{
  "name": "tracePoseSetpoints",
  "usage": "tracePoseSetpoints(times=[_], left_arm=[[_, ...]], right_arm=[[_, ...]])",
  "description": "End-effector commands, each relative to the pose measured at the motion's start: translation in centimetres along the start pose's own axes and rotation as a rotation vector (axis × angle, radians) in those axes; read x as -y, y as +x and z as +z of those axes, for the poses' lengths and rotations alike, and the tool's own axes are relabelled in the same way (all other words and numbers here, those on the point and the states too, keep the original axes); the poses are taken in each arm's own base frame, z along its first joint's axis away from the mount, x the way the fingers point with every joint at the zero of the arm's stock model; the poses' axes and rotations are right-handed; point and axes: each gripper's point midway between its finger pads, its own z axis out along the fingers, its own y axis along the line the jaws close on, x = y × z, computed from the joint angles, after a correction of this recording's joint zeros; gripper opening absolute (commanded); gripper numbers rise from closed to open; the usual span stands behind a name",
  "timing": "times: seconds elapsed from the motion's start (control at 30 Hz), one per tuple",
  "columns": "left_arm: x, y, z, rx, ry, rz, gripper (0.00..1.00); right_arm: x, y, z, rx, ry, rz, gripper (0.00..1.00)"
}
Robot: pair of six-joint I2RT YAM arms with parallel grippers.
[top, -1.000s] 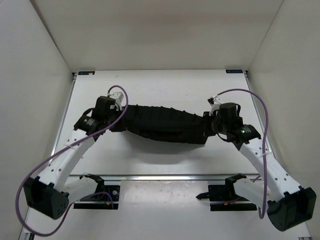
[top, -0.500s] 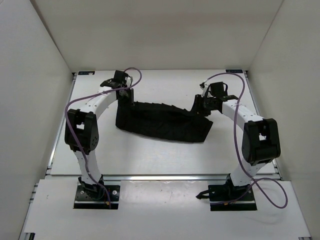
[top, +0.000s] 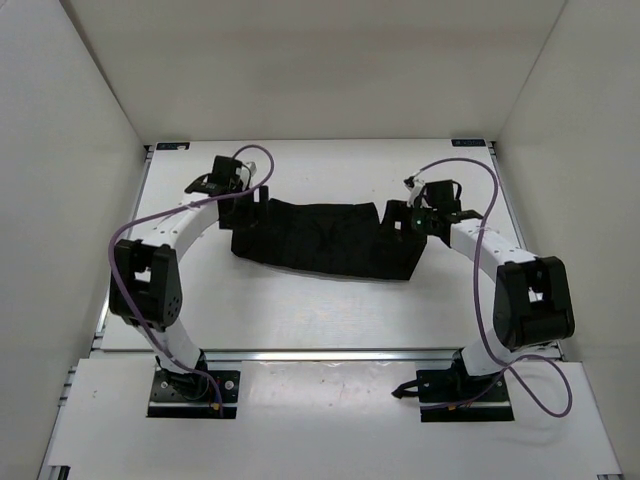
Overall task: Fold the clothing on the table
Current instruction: Fold the skirt
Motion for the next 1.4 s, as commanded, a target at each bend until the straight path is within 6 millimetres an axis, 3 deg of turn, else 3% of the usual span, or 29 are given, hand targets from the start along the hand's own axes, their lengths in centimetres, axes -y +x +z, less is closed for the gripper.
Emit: tracePoseSetpoints(times=[0.0, 0.13, 0.2, 0.3, 0.43, 0.47, 0.5, 0.57, 0.7, 0.73, 0.77, 0.87, 0.9, 0.97, 1.03, 1.13, 1.33, 1.37], left_arm=[[1.4, 1.5, -0.3, 0.03, 0.078, 0.027, 0.9], [0.7, 3.8, 1.2, -0.004, 0.015, 0.028, 0.75], [-0.1, 4.5, 1.8, -0.009, -0.024, 0.011, 0.66], [-0.5, 4.9, 2.7, -0.01, 0.001, -0.04, 0.46], [-0.3, 5.3, 3.3, -0.007, -0.01, -0.037, 0.16], [-0.4, 5.7, 3.5, -0.019, -0.018, -0.039, 0.05], [-0.5, 6.0, 3.6, -0.027, -0.025, -0.044, 0.0], [-1.0, 6.9, 3.9, -0.055, -0.054, -0.049, 0.0], [-1.6, 8.7, 4.8, -0.114, -0.071, -0.065, 0.0], [-1.8, 8.3, 4.7, -0.114, -0.081, -0.066, 0.0], [-1.9, 9.1, 5.0, -0.14, -0.1, -0.053, 0.0], [-1.7, 9.2, 5.0, -0.161, -0.106, -0.044, 0.0], [-1.3, 8.7, 4.9, -0.147, -0.093, -0.039, 0.0], [-0.3, 8.9, 4.5, -0.152, -0.068, -0.032, 0.0], [0.4, 8.8, 4.1, -0.147, -0.06, -0.027, 0.0], [1.6, 9.7, 4.1, -0.163, -0.039, -0.029, 0.0], [3.4, 11.6, 4.5, -0.199, 0.015, -0.051, 0.0], [3.8, 11.6, 4.4, -0.198, 0.03, -0.044, 0.0]], right_arm=[[-0.6, -0.1, 0.3, 0.047, -0.01, -0.034, 0.72], [-0.8, 1.6, 1.7, 0.015, 0.012, -0.077, 0.67], [-0.8, 1.4, 2.3, 0.017, 0.023, -0.104, 0.66], [0.2, 2.1, 3.6, -0.025, 0.083, -0.127, 0.62], [1.4, 2.4, 4.6, -0.058, 0.142, -0.124, 0.44], [1.9, 2.5, 4.7, -0.066, 0.163, -0.14, 0.34], [3.0, 3.4, 4.8, -0.093, 0.205, -0.126, 0.23], [3.8, 3.2, 4.1, -0.092, 0.236, -0.105, 0.12], [5.9, 4.3, 2.1, -0.087, 0.281, -0.04, 0.03], [5.8, 3.8, 1.5, -0.061, 0.279, -0.047, 0.02], [6.0, 4.0, 0.8, -0.056, 0.287, -0.038, 0.02], [6.4, 4.7, -0.4, -0.051, 0.325, -0.029, 0.05], [6.8, 5.0, -0.7, -0.051, 0.342, -0.016, 0.12], [6.5, 5.3, -1.2, -0.052, 0.301, 0.035, 0.3], [6.3, 5.3, -1.8, -0.033, 0.281, 0.072, 0.63], [5.5, 5.3, -2.4, 0.021, 0.268, 0.071, 0.92], [5.9, 8.3, -1.2, -0.056, 0.237, 0.113, 0.95], [6.1, 7.8, -1.2, -0.048, 0.244, 0.111, 0.95]])
